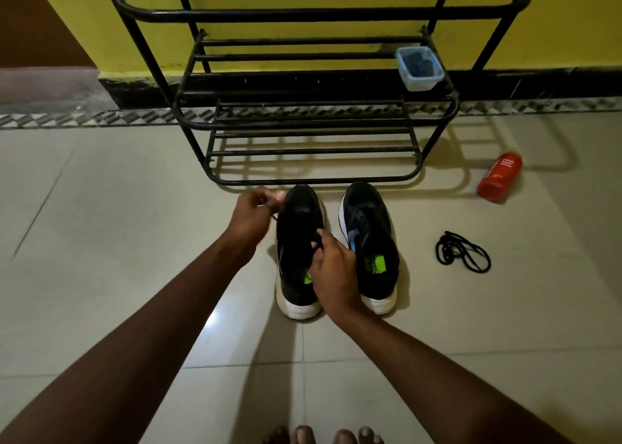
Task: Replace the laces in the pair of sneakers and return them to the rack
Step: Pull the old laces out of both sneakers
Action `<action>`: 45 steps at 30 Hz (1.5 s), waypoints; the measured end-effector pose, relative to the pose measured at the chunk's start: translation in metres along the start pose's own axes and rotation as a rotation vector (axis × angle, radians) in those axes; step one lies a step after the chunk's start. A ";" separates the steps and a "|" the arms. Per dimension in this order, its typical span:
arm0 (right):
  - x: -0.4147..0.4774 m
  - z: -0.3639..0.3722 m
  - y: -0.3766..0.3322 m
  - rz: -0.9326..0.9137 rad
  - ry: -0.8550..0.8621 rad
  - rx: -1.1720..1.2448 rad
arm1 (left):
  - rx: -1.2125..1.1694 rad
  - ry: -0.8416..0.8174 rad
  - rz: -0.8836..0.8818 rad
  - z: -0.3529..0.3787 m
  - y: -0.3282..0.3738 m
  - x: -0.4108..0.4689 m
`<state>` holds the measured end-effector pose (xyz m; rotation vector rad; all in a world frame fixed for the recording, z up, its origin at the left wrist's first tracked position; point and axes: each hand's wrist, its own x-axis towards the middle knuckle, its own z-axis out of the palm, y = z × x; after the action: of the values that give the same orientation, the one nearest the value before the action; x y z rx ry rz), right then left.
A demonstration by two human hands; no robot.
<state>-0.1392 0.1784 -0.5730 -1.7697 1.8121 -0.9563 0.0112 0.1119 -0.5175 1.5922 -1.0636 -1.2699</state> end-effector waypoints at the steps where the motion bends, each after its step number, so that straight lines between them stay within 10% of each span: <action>1: 0.000 0.000 0.001 0.003 -0.003 0.001 | -0.169 -0.002 -0.095 0.000 0.001 0.002; 4: 0.001 0.001 0.003 0.007 -0.011 -0.006 | -0.341 0.002 -0.111 -0.004 0.001 0.009; 9: 0.001 0.000 0.002 0.003 -0.005 -0.018 | 0.777 -0.306 0.477 -0.020 -0.011 0.016; 11: 0.001 0.000 0.003 0.005 -0.006 -0.016 | 0.860 -0.275 0.527 -0.021 -0.011 0.018; 15: 0.002 0.000 0.001 -0.016 0.008 -0.028 | 0.224 -0.028 0.281 -0.010 -0.002 0.006; 22: 0.000 0.003 -0.001 -0.023 0.009 -0.066 | -0.599 -0.083 -0.153 0.007 -0.010 -0.007; 29: 0.000 -0.001 -0.005 -0.011 -0.023 -0.072 | -0.145 -0.022 0.319 0.023 -0.002 -0.012; 45: -0.001 -0.006 -0.001 0.066 -0.061 -0.078 | 0.843 -0.294 0.403 -0.006 -0.008 0.005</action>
<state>-0.1426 0.1801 -0.5688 -1.7537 1.8806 -0.8081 0.0187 0.1100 -0.5251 1.6464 -2.1828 -0.8184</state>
